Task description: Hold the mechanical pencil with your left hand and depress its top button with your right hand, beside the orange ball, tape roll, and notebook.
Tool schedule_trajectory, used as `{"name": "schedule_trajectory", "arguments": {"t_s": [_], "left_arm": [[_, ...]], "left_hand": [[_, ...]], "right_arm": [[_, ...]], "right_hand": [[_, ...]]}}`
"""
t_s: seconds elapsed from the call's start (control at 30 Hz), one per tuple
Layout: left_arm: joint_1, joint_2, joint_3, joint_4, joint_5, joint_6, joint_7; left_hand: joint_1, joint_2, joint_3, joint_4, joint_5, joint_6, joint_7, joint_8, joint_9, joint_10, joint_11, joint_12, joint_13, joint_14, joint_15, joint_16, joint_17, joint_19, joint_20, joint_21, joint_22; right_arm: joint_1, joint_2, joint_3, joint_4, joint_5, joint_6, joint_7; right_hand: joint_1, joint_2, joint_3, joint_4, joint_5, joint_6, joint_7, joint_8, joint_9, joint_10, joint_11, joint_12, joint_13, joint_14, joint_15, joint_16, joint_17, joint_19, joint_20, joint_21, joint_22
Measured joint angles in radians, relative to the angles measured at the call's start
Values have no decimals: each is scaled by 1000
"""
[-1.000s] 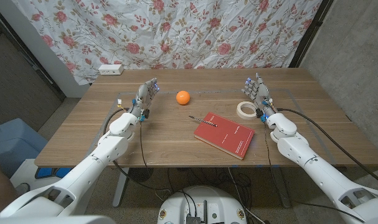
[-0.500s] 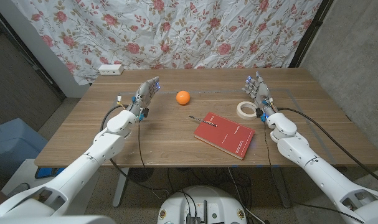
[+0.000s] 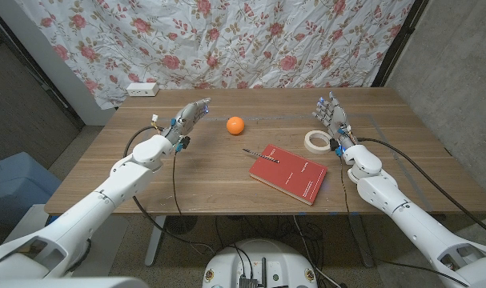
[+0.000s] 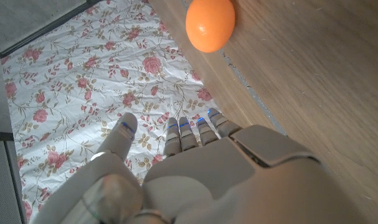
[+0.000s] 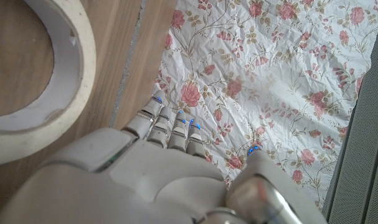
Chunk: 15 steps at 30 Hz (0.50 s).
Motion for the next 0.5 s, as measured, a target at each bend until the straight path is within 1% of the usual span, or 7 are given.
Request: {"name": "schedule_trajectory", "arguments": {"t_s": [0.03, 0.07, 0.2, 0.27, 0.33, 0.43, 0.5], "left_arm": [[-1, 3, 2, -4, 8, 8, -2], [-5, 11, 5, -12, 16, 16, -4], [-15, 33, 18, -33, 52, 40, -11], [-21, 44, 24, -43, 68, 46, -16], [-26, 55, 31, -53, 86, 52, -21], [-35, 71, 42, -68, 119, 56, -28], [-39, 79, 48, -76, 135, 56, -30]], "left_hand": [[5, -4, 0, -6, 0, 9, -2, 2, 0, 2, -3, 0, 0, 4, -4, 0, 0, 2, 0, 0, 0], [10, 1, 2, -11, -4, 14, -7, 2, 0, 9, -7, 0, 0, 7, -3, 0, 0, 7, 0, 0, 0], [36, -12, 0, -40, -7, 42, -28, 9, 0, 37, -23, 0, 0, 20, -5, 0, 0, 20, 2, 0, 0], [48, -24, 0, -47, -7, 52, -38, 10, 0, 49, -34, 0, 0, 27, -1, 0, 0, 25, 0, 0, 0], [67, -30, -3, -52, -7, 63, -48, 14, 0, 61, -46, 0, 0, 32, -7, 0, 0, 34, 2, 0, 0], [85, -41, -5, -53, -7, 80, -55, 17, 0, 79, -54, 0, 0, 38, -2, 0, 0, 45, 2, 0, 0], [93, -42, -7, -56, -7, 88, -58, 17, 0, 84, -59, 0, 0, 43, -7, 0, 0, 54, 0, 0, 0]], "right_arm": [[-1, 0, 1, 0, -1, 1, -1], [-2, -1, 2, 0, -2, 2, -3], [-5, -2, 5, 0, -3, 6, -6], [-6, -3, 7, 1, -3, 9, -7], [-7, -3, 8, 2, -3, 11, -8], [-8, -5, 10, 3, -4, 13, -8], [-9, -6, 11, 3, -4, 14, -8]], "right_hand": [[0, 0, 0, 0, 0, 0, 0, 0, 0, 0, 0, 0, 0, 0, 0, 0, 0, 0, 0, 0, 0], [0, 0, 0, 0, 0, 0, 0, 0, 0, 0, 0, 0, -2, 0, 0, 0, 0, 0, 0, 0, 0], [0, 0, 0, 0, 0, 0, 0, 0, 0, 0, 0, 0, -5, 0, 0, 0, -3, 0, 0, 0, 0], [0, 0, 0, 0, 0, 0, 0, 0, 0, 0, 0, 0, -5, 0, 0, 0, -5, 0, 0, 0, 0], [0, 0, 4, -4, 0, 4, 4, 0, 0, 0, 0, 0, -5, 0, 0, 0, -5, 0, 0, 0, 0], [0, 0, 4, -4, 0, 5, 5, 0, 0, 0, 0, 0, -5, 0, 0, 0, -5, 0, 0, 0, 0], [0, 0, 4, -4, 0, 5, 5, 0, 0, 0, 0, 0, -9, 0, 0, 0, -4, 0, 0, 0, 0]]}}
